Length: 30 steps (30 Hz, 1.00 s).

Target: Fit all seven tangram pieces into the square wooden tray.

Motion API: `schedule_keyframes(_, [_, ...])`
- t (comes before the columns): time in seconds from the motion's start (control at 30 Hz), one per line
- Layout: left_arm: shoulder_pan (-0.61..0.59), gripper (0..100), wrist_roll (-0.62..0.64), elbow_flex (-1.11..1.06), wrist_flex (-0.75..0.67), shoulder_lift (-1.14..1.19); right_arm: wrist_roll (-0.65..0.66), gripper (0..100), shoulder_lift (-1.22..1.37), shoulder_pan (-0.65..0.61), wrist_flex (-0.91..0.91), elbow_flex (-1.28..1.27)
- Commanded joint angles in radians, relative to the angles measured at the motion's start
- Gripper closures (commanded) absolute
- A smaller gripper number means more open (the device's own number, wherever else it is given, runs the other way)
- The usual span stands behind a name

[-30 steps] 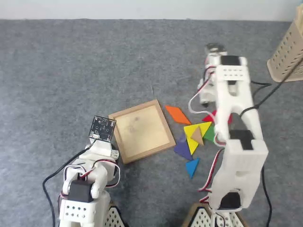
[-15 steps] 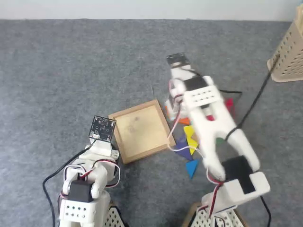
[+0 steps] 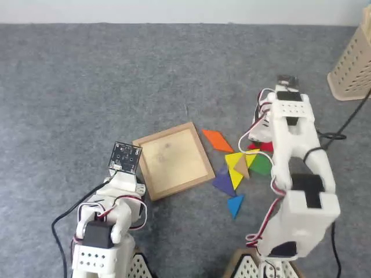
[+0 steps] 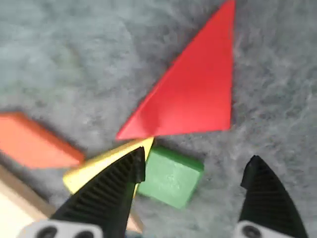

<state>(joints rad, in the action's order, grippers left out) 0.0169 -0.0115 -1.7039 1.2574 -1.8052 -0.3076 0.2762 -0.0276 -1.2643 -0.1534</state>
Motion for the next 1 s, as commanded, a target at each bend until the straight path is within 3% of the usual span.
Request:
schedule_keyframes(0.0, [0.0, 99, 0.006, 0.019, 0.006, -0.021, -0.094, 68.6, 0.045, 0.001, 0.002, 0.103])
schedule_keyframes(0.27, [0.0, 99, 0.006, 0.019, 0.006, -0.021, -0.098, 69.0, 0.18, -0.004, -0.025, 0.167])
schedule_keyframes(0.43, [0.0, 99, 0.006, 0.019, 0.006, -0.021, -0.101, 78.6, 0.2, -0.01, -0.018, 0.169])
schedule_keyframes(0.97, [0.0, 99, 0.006, 0.019, 0.006, -0.021, -0.092, 80.8, 0.073, -0.001, -0.065, 0.181])
